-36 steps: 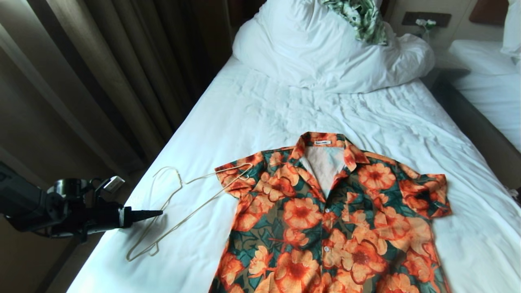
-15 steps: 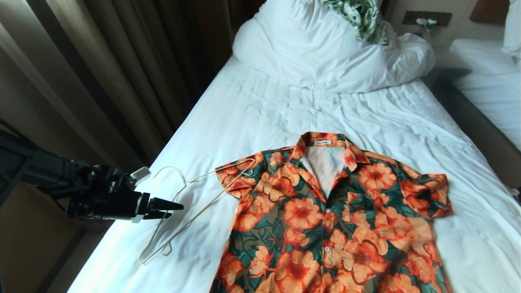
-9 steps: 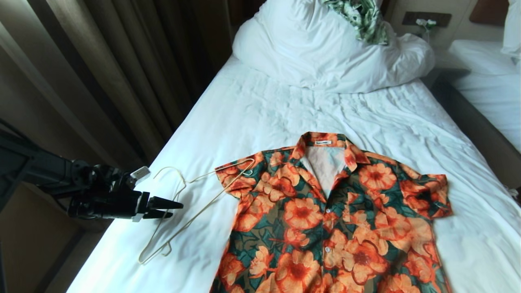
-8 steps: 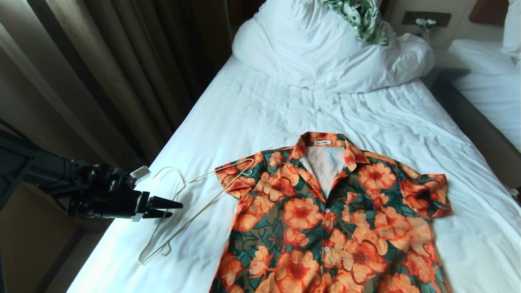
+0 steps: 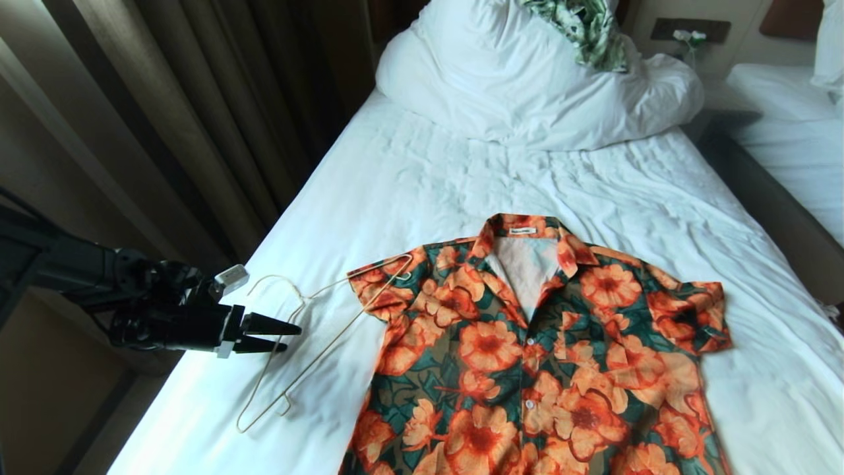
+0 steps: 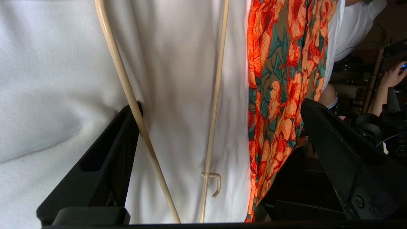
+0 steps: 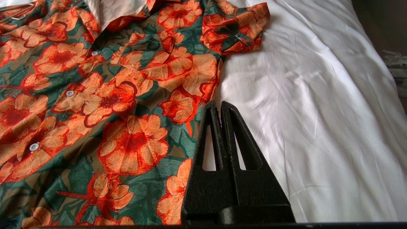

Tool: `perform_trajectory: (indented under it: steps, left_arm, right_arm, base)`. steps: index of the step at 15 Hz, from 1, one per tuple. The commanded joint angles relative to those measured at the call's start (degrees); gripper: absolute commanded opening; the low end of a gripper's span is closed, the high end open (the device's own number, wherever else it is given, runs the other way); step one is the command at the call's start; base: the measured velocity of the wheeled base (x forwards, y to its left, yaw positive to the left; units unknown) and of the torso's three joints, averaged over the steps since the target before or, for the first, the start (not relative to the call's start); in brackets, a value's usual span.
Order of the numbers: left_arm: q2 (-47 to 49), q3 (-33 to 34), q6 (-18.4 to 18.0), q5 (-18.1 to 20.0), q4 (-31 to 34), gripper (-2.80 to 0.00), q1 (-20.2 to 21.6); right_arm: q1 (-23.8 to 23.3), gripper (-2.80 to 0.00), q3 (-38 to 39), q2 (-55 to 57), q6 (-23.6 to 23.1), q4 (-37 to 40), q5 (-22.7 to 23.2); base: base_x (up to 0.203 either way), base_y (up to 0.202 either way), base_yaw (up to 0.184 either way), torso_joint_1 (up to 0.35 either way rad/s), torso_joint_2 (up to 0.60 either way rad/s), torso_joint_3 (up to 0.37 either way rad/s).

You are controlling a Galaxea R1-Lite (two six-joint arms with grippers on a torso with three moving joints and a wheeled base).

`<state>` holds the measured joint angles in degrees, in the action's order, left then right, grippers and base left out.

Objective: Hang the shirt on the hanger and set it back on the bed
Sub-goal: Lift the shirt and hanger

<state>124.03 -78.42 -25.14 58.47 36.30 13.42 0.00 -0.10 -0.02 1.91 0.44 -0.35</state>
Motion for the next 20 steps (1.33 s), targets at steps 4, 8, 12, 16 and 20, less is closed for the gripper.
perform_trajectory:
  steps: [4, 8, 12, 16, 20]
  left_arm:
    - [-0.49, 1.21, 0.62, 0.25, 0.7, 0.0, -1.13]
    - [2.93, -0.36, 0.92, -0.19, 0.66, 0.0, -2.04]
    - [2.89, -1.28, 3.05, -0.02, 0.52, 0.0, -3.75]
    - [3.59, -1.29, 3.6, 0.16, 0.53, 0.0, -5.25]
    - [3.15, -0.94, 3.52, 0.25, 0.7, 0.0, -5.34]
  right_arm:
    - [0.0, -2.8, 0.01, 0.02, 0.02, 0.0, 0.0]
    - [0.0, -2.8, 0.01, 0.02, 0.02, 0.0, 0.0]
    - [0.0, -2.8, 0.01, 0.02, 0.02, 0.0, 0.0]
    - [0.0, -2.8, 0.01, 0.02, 0.02, 0.0, 0.0]
    - [0.0, -2.8, 0.01, 0.02, 0.02, 0.0, 0.0]
  base:
    - [0.0, 0.0, 0.0, 0.0, 0.0, 0.0]
    - [0.0, 0.0, 0.0, 0.0, 0.0, 0.0]
    - [0.0, 0.0, 0.0, 0.0, 0.0, 0.0]
    - [0.0, 0.0, 0.0, 0.0, 0.0, 0.0]
    - [0.0, 0.0, 0.0, 0.0, 0.0, 0.0]
